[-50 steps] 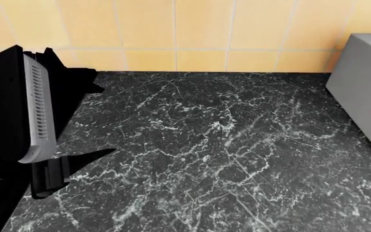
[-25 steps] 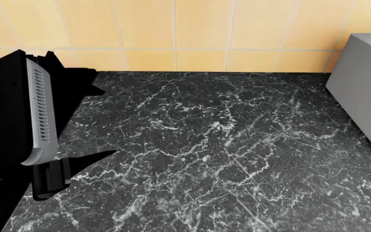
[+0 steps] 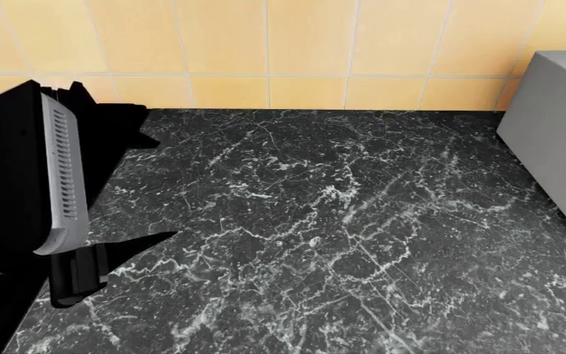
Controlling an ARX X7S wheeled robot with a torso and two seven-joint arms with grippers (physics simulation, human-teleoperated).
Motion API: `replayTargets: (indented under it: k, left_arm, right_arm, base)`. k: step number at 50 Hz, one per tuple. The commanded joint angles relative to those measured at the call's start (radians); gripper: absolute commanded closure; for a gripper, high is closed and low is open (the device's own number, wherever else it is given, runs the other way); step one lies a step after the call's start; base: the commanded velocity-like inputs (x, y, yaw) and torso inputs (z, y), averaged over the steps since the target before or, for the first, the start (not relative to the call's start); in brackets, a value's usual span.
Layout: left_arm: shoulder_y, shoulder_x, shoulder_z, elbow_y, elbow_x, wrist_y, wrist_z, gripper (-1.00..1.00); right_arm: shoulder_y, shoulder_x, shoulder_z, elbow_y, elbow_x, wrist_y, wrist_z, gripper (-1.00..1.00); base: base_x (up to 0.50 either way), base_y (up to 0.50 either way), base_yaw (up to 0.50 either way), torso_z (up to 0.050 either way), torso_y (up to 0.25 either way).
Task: Pick the banana, radish from the counter and place them in the cabinet. Then close the cabinet.
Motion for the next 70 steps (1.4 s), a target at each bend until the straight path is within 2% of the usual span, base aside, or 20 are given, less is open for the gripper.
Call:
replayTargets:
  k: [1, 12, 33, 39, 50, 70]
  left_arm:
    - [0.009, -0.006, -0.001, -0.003, -0.004, 0.009, -0.005, -1.00]
    - [0.000, -0.009, 0.001, 0.000, -0.011, 0.003, -0.007, -1.00]
    - [0.001, -0.012, 0.002, -0.006, -0.018, 0.009, -0.016, -1.00]
    - [0.007, -0.013, 0.000, -0.008, -0.020, 0.016, -0.021, -1.00]
    - [-0.007, -0.013, 0.000, -0.014, -0.021, 0.016, -0.025, -1.00]
    - [-0.015, -0.014, 0.003, -0.011, -0.030, 0.008, -0.034, -1.00]
  right_arm:
    - [-0.086, -0.029, -0.143, 0.474, 0.312, 0.142, -0.076, -1.00]
    - [-0.072, -0.039, -0.249, 0.524, 0.262, 0.192, -0.102, -1.00]
    - [-0.088, -0.032, -0.261, 0.534, 0.282, 0.228, -0.111, -1.00]
    - [-0.086, -0.006, -0.224, 0.473, 0.304, 0.240, -0.076, -1.00]
    - [-0.076, 0.092, -0.136, 0.212, 0.393, 0.324, 0.018, -1.00]
    - [-0.100, 0.158, 0.129, -0.160, 0.747, 0.537, 0.296, -1.00]
  base:
    - [0.00, 0.00, 0.00, 0.000, -0.010]
    - [0.00, 0.00, 0.00, 0.000, -0.011]
    - [0.00, 0.00, 0.00, 0.000, -0.011]
    - [0.00, 0.00, 0.00, 0.000, -0.009]
    - [0.00, 0.00, 0.00, 0.000, -0.008]
    - [0.00, 0.00, 0.00, 0.000, -0.007]
